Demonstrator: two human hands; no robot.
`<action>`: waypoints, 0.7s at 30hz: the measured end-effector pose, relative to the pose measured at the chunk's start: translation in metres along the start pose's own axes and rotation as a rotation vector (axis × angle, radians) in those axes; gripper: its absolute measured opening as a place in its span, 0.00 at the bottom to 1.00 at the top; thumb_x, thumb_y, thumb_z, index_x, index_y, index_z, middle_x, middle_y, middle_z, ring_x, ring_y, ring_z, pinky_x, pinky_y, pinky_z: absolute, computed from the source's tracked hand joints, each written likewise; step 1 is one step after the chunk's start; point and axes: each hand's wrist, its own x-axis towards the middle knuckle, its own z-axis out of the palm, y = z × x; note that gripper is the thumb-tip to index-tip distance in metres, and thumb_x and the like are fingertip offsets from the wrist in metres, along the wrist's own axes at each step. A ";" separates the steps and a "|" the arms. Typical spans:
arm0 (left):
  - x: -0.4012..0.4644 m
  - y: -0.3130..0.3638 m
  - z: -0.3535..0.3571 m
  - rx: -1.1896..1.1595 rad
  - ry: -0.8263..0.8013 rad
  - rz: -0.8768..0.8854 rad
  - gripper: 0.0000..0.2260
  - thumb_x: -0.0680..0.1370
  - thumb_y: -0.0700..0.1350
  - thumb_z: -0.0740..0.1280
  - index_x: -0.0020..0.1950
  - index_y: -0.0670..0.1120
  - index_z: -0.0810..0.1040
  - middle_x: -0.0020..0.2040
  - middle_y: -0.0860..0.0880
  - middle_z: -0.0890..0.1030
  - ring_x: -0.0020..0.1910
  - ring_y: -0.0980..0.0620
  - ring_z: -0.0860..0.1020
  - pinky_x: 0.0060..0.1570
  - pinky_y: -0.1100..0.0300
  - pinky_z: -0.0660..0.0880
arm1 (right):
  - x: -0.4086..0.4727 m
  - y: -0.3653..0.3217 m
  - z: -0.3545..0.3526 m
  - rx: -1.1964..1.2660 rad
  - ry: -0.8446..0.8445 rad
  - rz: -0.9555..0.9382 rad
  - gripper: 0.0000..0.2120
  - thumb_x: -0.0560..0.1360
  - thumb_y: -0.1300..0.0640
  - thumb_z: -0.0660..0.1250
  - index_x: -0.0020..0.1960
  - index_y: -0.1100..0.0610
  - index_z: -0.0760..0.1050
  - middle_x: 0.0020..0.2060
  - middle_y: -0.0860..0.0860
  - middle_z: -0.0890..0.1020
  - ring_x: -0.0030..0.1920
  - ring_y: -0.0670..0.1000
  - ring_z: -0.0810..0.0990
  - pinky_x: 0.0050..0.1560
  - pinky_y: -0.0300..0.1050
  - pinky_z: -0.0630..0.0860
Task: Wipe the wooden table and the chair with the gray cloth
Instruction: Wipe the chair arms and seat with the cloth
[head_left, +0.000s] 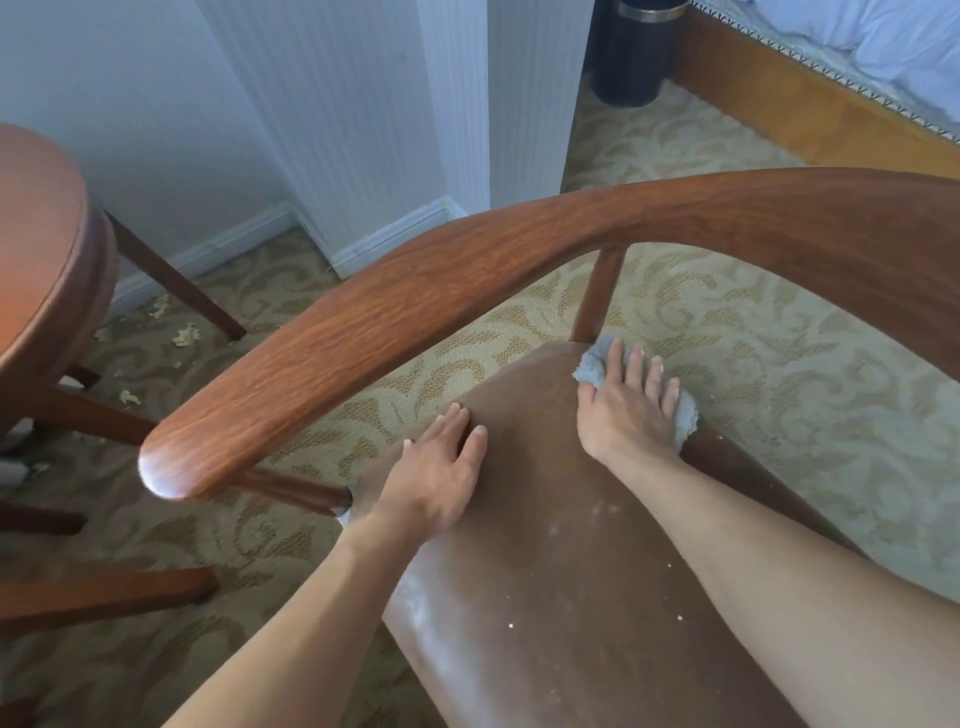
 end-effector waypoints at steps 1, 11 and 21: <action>0.001 -0.001 0.001 -0.005 0.002 -0.001 0.25 0.85 0.57 0.50 0.81 0.50 0.59 0.81 0.55 0.55 0.79 0.57 0.50 0.78 0.49 0.44 | -0.007 -0.012 0.004 -0.005 0.013 -0.020 0.34 0.83 0.42 0.44 0.82 0.51 0.34 0.83 0.54 0.40 0.82 0.58 0.38 0.81 0.60 0.39; 0.001 0.015 -0.018 -0.047 0.036 -0.064 0.20 0.83 0.56 0.54 0.71 0.49 0.73 0.68 0.45 0.77 0.65 0.43 0.75 0.59 0.57 0.68 | -0.136 -0.092 0.054 0.024 0.021 -0.532 0.35 0.79 0.42 0.56 0.82 0.56 0.56 0.82 0.56 0.58 0.82 0.58 0.53 0.80 0.62 0.52; -0.025 0.140 -0.099 0.394 0.586 0.863 0.08 0.78 0.48 0.66 0.54 0.48 0.79 0.49 0.52 0.80 0.48 0.50 0.77 0.42 0.52 0.77 | -0.089 -0.004 0.031 -0.071 0.069 -0.369 0.35 0.80 0.40 0.41 0.83 0.52 0.41 0.83 0.52 0.43 0.82 0.55 0.42 0.82 0.57 0.45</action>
